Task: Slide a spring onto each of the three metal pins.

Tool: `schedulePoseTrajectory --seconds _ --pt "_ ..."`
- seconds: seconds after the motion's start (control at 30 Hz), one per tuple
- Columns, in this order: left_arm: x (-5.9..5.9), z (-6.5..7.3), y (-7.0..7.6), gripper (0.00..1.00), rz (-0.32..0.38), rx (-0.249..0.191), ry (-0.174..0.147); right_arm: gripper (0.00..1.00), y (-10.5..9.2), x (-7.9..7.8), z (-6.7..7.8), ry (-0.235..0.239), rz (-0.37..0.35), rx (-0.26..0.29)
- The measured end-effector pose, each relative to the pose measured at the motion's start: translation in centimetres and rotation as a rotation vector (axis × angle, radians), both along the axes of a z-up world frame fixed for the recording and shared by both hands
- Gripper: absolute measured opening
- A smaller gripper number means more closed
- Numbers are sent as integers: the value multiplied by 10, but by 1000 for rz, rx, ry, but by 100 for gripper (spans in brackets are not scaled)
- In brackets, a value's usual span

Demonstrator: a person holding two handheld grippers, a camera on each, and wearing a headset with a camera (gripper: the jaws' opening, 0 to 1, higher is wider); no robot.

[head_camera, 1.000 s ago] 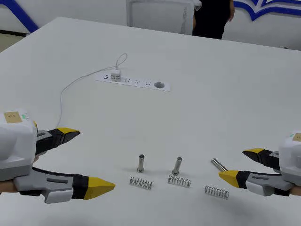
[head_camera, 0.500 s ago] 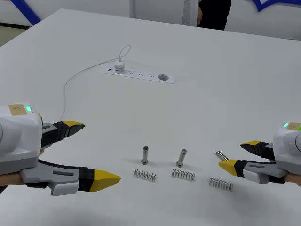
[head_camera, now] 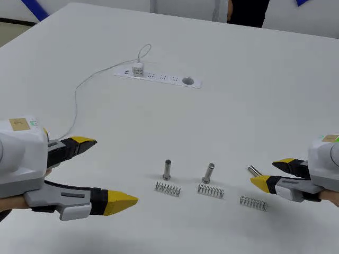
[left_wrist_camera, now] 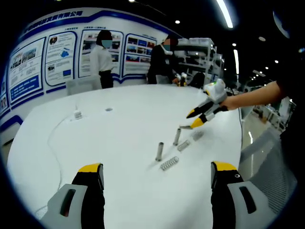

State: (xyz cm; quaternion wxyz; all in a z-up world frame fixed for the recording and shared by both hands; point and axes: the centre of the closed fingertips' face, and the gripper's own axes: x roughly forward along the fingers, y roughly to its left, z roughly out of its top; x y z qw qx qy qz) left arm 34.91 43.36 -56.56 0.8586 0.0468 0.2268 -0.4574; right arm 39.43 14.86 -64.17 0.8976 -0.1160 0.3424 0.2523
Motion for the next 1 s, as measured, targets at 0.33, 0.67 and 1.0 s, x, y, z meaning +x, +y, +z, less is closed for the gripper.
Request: schedulePoseTrajectory --seconds 0.33,0.67,1.0 --pt "-1 -3 4 95 9 9 10 31 8 13 -13 22 0 -17" --pt "0 -4 5 94 15 11 18 21 8 19 -23 56 -19 -29" --pt "2 -4 2 94 9 12 19 13 12 22 -27 79 -34 -7"
